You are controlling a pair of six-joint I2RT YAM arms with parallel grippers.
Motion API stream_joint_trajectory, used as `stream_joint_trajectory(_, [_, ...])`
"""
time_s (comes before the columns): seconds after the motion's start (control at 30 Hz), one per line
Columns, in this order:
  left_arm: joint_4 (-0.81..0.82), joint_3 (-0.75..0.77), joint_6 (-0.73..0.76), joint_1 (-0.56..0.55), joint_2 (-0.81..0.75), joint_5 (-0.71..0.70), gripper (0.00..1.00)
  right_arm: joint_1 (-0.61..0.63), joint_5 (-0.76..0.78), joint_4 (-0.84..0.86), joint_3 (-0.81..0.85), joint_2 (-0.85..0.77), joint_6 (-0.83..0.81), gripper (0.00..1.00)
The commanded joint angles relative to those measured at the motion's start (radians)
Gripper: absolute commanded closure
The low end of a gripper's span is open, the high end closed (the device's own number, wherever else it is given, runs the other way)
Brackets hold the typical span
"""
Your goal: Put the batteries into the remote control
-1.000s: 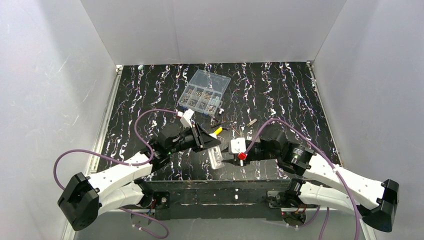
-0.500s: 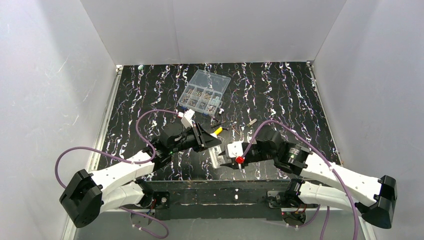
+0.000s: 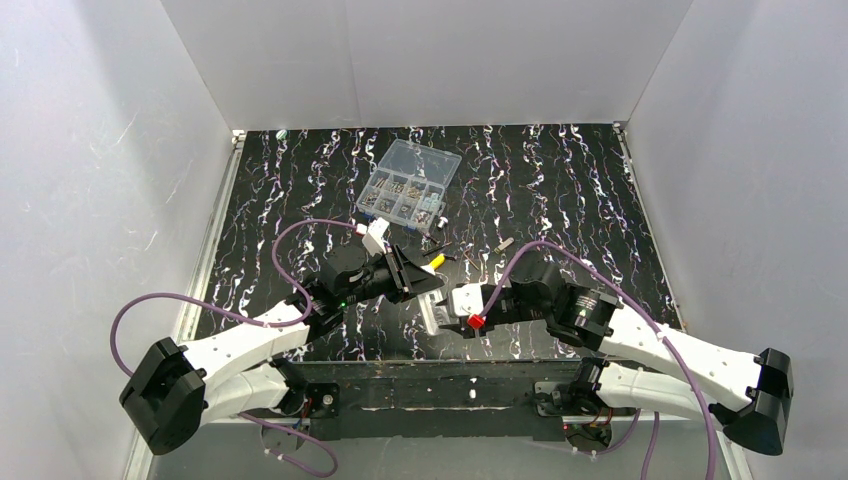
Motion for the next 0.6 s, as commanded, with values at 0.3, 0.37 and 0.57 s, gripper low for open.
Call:
stream_joint_trajectory(0.3, [0.071,0.036,-0.014,0.003,-0.005,0.012,1.0,0.01,0.042,0.014,-0.017,0.003,-0.017,0.53])
stream_joint_trajectory(0.37, [0.071,0.035,-0.014,0.003,-0.007,0.011,1.0,0.011,0.052,0.013,-0.016,0.007,-0.02,0.53])
stream_joint_trajectory(0.57, [0.083,0.033,-0.019,0.003,-0.004,0.007,1.0,0.011,0.065,0.006,-0.018,0.007,-0.028,0.53])
